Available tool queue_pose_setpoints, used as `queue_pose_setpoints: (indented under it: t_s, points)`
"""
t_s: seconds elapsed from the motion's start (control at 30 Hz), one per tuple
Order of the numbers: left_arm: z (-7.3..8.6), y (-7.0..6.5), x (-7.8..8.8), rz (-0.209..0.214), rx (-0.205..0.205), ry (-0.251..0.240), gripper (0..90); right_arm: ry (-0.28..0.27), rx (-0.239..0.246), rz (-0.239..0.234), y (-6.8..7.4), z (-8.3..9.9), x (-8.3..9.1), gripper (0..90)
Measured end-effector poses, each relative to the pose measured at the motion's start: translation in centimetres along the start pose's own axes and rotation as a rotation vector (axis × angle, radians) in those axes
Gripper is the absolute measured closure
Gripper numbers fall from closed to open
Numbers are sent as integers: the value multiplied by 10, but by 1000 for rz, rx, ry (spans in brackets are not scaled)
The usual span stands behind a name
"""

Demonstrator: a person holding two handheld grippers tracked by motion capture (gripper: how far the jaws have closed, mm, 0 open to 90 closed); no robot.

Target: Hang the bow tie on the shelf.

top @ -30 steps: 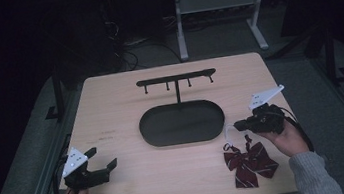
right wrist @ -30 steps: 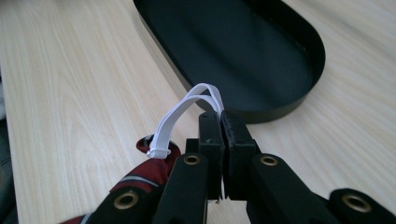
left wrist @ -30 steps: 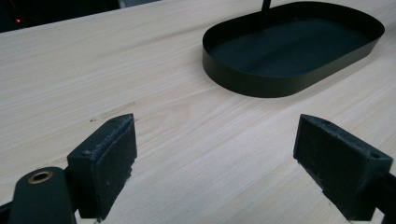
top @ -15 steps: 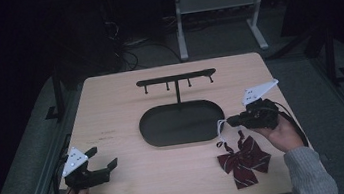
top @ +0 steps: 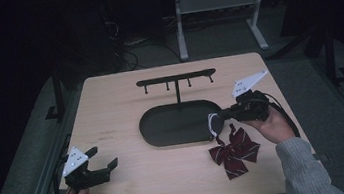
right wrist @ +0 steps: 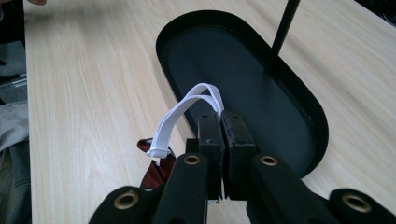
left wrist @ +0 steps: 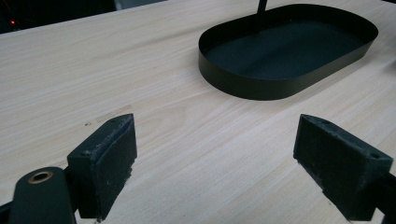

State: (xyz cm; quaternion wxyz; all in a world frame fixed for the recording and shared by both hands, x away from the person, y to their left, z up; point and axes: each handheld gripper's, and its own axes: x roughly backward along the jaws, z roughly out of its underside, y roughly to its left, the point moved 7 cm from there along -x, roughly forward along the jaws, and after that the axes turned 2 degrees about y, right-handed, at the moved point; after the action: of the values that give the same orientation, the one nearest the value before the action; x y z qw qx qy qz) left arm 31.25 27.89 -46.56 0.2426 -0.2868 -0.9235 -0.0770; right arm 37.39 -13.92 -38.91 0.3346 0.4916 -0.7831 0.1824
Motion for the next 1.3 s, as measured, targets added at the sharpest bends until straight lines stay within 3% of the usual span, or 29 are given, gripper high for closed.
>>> queue_pose_setpoints:
  t_s: [0.6,1.3]
  points:
    - [-1,3,2,-12,3,-10,128,-4,66,-6,0,-37,-6,874]
    - [-2,2,1,-9,4,-10,128,-13,86,-17,-6,-69,-13,874]
